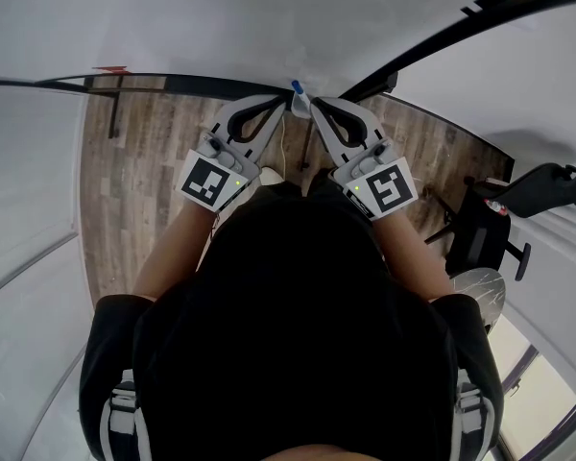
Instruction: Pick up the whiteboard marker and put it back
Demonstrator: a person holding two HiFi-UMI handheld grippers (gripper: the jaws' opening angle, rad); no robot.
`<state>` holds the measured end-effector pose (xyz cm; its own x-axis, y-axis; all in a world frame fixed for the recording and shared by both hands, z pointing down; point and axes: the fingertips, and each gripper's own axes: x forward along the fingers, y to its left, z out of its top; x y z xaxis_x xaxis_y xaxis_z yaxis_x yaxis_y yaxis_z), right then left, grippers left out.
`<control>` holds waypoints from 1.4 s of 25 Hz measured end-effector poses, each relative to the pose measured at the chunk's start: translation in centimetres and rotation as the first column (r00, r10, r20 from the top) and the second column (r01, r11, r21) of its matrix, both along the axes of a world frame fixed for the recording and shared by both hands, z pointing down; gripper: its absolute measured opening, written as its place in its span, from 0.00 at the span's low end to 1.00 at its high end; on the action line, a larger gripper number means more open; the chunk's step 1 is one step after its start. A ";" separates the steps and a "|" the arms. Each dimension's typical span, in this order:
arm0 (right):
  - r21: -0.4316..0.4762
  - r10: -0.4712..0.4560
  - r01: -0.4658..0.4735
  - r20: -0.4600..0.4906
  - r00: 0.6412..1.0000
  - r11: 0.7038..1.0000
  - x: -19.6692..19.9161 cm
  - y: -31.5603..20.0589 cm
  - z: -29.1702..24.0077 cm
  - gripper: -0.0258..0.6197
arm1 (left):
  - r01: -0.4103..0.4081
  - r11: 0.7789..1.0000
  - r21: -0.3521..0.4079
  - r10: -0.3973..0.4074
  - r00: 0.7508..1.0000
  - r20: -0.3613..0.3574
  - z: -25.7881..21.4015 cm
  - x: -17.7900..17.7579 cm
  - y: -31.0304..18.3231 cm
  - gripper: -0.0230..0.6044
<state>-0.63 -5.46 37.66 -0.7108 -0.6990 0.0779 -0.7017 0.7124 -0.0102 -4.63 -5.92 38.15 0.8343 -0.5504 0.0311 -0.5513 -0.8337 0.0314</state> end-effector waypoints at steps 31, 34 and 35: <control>-0.036 -0.027 0.028 0.013 1.000 0.999 0.5 0.5 1.0 0.04 | -0.011 1.000 -0.010 0.011 1.000 0.012 0.5 1.3 0.6 0.04; -0.042 -0.033 0.034 0.016 0.999 0.999 0.5 0.8 0.9 0.04 | -0.013 1.000 -0.010 0.013 1.000 0.013 0.5 1.3 0.8 0.04; -0.044 -0.035 0.036 0.017 0.999 0.998 0.5 0.8 0.9 0.04 | -0.013 1.000 -0.011 0.013 1.000 0.013 0.5 1.3 0.8 0.04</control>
